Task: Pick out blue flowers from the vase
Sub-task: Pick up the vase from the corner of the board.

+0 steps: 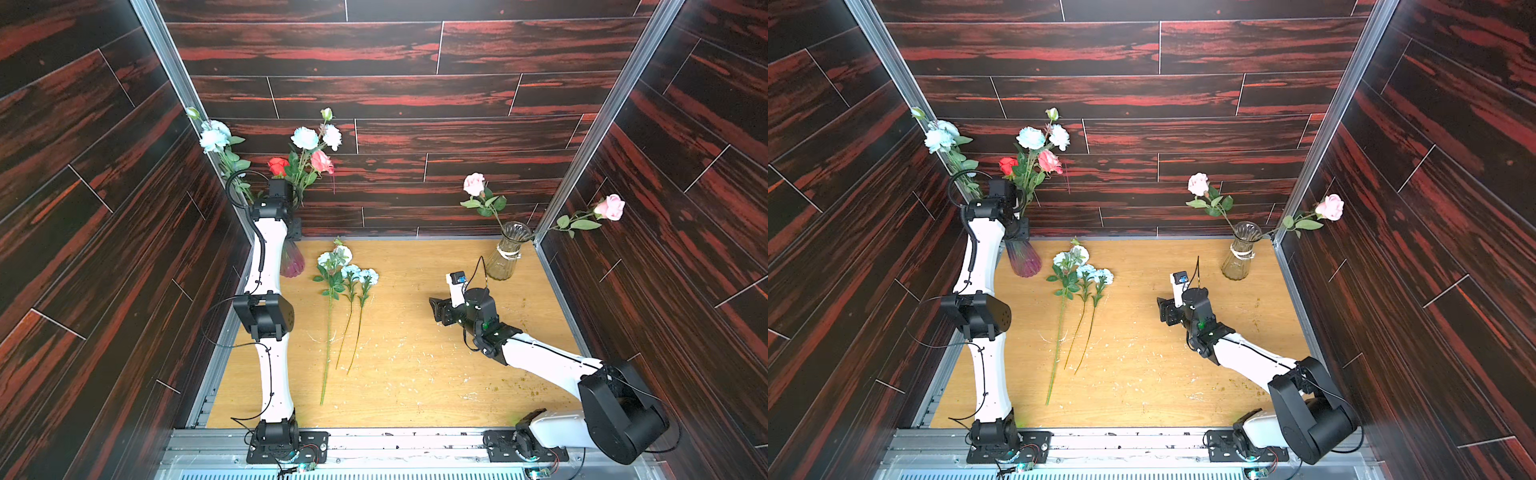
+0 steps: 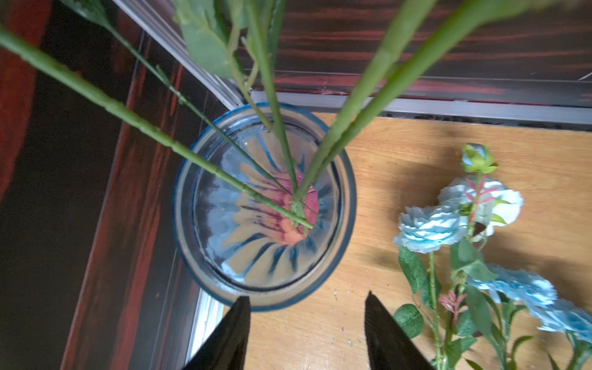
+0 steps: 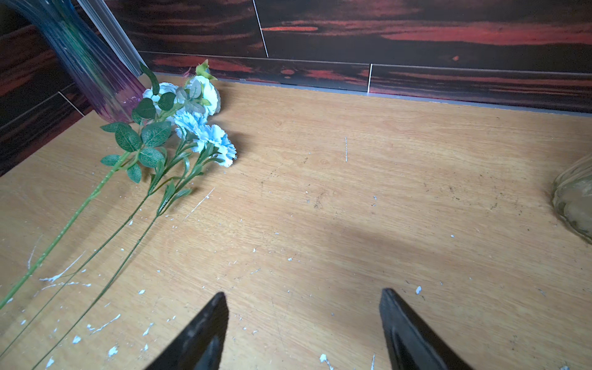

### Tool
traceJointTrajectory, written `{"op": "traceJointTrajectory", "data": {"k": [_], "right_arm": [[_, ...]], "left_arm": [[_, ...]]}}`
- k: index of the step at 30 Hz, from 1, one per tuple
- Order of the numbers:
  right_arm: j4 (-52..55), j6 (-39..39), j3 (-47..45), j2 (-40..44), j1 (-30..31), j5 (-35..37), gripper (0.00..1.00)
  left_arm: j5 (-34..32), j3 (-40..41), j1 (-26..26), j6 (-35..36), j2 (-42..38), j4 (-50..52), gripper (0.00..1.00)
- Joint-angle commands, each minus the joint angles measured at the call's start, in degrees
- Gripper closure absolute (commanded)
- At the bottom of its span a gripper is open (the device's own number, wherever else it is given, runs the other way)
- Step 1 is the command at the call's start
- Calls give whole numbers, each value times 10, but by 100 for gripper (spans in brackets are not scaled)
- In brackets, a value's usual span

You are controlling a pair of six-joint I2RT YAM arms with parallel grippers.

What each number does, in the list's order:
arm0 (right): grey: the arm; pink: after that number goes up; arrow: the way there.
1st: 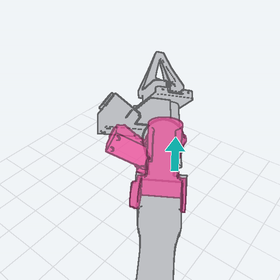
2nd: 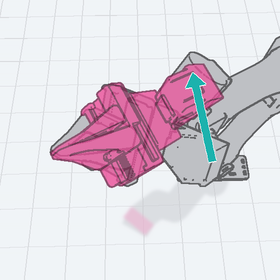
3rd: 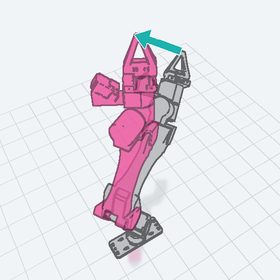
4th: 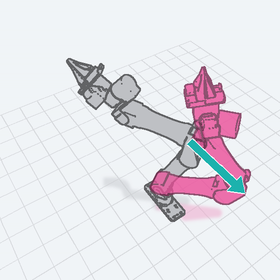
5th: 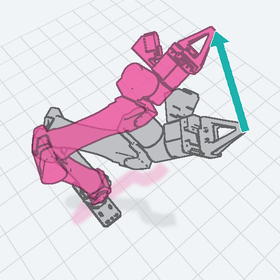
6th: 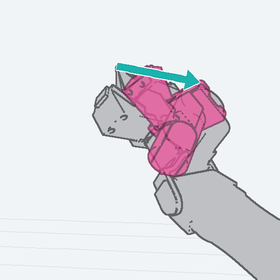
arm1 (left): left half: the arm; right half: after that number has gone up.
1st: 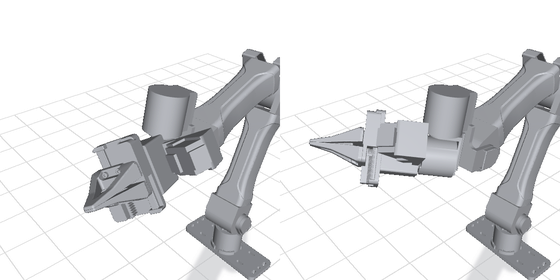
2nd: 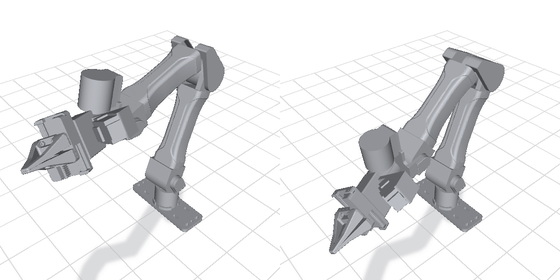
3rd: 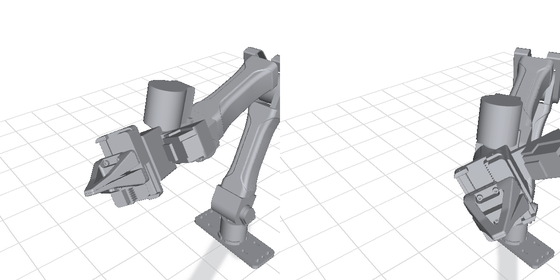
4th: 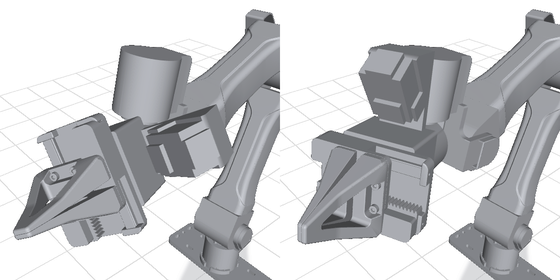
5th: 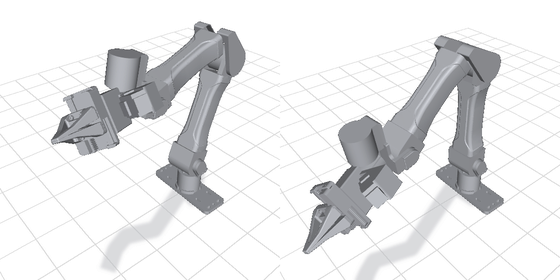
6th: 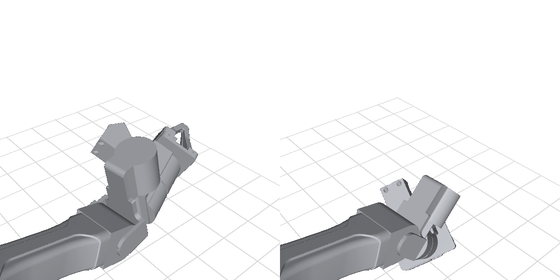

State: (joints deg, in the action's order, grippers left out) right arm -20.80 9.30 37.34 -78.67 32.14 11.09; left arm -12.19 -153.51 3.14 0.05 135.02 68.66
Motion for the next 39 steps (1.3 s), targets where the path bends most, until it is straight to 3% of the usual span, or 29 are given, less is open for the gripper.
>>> {"op": "traceJointTrajectory", "data": {"k": [1, 10, 15, 21, 32, 39], "right_arm": [[1, -5, 13, -5, 1, -8, 24], [1, -5, 15, -9, 1, -10, 25], [1, -6, 16, -9, 1, -12, 25], [4, -6, 19, -11, 1, -13, 25], [10, -7, 25, -17, 1, -15, 25], [11, -7, 26, -18, 1, -15, 25]], "left_arm": [[32, 2, 0, 8, 15, 6, 44], [29, 24, 0, 11, 8, -2, 48], [56, 23, -1, 22, -13, -15, 39], [44, 93, -4, 28, -68, -98, 33], [41, 87, -5, 43, -56, -109, 21], [38, 87, -3, 57, -41, -126, 20]]}}
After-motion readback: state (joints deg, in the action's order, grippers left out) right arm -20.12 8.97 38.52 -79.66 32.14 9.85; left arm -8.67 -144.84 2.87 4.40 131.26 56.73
